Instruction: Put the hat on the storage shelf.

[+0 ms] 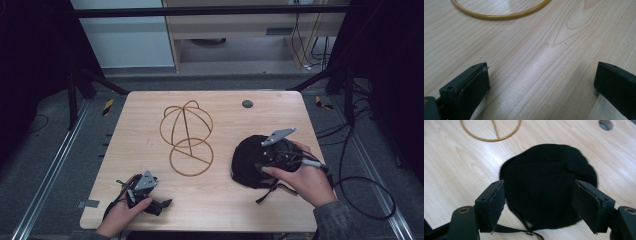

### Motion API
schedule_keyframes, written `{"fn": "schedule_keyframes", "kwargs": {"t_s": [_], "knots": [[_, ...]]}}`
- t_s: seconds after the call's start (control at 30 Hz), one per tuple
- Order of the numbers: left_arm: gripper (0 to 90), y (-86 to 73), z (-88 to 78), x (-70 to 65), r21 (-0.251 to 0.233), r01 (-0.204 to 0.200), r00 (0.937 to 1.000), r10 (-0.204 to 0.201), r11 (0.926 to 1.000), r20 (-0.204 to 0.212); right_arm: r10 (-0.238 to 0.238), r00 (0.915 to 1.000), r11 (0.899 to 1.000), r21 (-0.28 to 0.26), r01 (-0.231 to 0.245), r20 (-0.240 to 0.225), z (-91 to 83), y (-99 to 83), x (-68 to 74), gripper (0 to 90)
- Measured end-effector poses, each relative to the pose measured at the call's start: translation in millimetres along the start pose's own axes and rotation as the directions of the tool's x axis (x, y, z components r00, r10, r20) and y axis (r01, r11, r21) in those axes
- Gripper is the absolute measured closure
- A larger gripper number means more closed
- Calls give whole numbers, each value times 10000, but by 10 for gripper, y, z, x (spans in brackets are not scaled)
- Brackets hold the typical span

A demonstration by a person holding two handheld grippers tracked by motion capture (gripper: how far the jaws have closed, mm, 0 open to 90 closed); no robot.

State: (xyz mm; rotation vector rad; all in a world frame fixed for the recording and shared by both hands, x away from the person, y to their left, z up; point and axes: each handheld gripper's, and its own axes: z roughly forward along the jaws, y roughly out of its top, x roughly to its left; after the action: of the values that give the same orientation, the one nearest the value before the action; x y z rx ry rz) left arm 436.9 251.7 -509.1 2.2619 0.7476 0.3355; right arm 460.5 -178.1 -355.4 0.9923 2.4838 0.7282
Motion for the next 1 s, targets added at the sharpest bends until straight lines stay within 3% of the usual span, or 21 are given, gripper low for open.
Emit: {"fn": "schedule_keyframes", "kwargs": {"t_s": [0.2, 0.3, 0.4, 0.5, 0.63, 0.8, 1.0], "knots": [[0, 0, 2, 0, -10, 8, 10000, -7, 10000, 24, 309, 9995, 9992, 231, -311, 93, -116, 35, -214, 251], [0, 0, 3, 1, -16, 4, 10000, -4, 10000, 32, 173, 9993, 9980, 605, -192, 322, -148, 67, -331, 260], [0, 0, 5, -1, -49, 41, 10000, -41, 10000, 28, 611, 9981, 9965, 564, -613, 62, -154, 108, -476, 271], [0, 1, 4, 1, -37, 17, 10000, -17, 10000, 20, 700, 9966, 9948, 772, -666, -424, -75, 161, -539, 291], [0, 1, 4, 1, -35, 12, 10000, -12, 10000, 21, 562, 9976, 9905, 1281, -505, -417, 95, 225, -572, 313], [0, 1, 5, 1, -48, 17, 10000, -17, 10000, 22, 878, 9931, 9848, 1566, -748, -781, 298, 283, -631, 329], [0, 1, 5, 0, -45, 19, 10000, -19, 10000, 31, 927, 9906, 9781, 1954, -716, -1009, 484, 372, -606, 293]]}}
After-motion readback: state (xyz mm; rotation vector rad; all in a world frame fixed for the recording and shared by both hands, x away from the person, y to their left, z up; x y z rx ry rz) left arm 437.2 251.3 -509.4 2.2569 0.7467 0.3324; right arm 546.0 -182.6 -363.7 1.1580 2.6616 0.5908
